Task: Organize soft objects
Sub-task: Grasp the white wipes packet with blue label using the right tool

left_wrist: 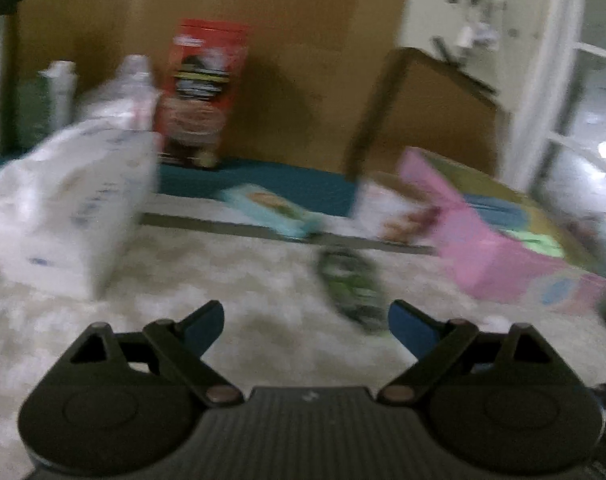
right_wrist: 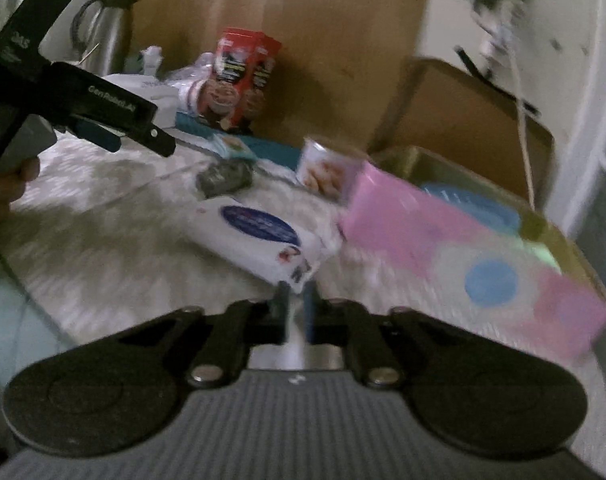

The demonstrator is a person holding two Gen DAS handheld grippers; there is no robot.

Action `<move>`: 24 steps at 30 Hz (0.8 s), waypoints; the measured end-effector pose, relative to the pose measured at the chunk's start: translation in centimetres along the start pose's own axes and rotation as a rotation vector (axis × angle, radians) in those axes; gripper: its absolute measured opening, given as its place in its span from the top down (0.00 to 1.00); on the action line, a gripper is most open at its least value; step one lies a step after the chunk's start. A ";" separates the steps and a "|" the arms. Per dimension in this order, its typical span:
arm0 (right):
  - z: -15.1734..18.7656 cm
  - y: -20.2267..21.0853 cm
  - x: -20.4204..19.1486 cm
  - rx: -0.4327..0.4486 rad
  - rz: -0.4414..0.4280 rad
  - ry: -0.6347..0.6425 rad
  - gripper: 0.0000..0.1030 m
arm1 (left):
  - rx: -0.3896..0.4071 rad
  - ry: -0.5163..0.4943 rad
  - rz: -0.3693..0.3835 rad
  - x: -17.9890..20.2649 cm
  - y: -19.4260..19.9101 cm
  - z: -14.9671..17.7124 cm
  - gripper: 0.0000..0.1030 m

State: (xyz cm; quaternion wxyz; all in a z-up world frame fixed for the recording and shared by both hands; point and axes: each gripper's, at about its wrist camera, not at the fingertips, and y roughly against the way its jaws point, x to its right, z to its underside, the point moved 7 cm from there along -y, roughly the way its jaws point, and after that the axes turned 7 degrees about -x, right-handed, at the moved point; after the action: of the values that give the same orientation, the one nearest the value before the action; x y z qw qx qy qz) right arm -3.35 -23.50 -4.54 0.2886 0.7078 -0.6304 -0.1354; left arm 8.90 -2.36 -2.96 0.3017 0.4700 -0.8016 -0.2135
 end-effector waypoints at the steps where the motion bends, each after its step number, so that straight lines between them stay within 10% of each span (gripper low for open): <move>1: 0.3 0.2 0.4 -0.002 0.002 -0.026 0.93 | -0.014 -0.007 0.058 1.2 -0.1 0.2 0.10; 8: 0.3 0.5 3.3 0.012 -0.138 -0.231 0.82 | -0.146 -0.094 0.073 6.5 -1.6 1.5 0.09; 11: -0.3 0.4 3.0 0.028 -0.241 -0.254 0.37 | -0.203 -0.019 0.080 5.6 -2.5 1.7 0.07; 24: -2.4 -4.8 -1.2 -0.068 -0.306 -0.064 0.48 | -0.242 -0.149 0.091 10.6 -3.7 2.7 0.19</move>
State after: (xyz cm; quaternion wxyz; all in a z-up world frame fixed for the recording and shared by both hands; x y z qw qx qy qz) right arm 1.71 -21.54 -5.58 0.2679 0.7806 -0.5194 -0.2215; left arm 5.38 -13.24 -4.22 0.3052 0.3762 -0.8105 -0.3291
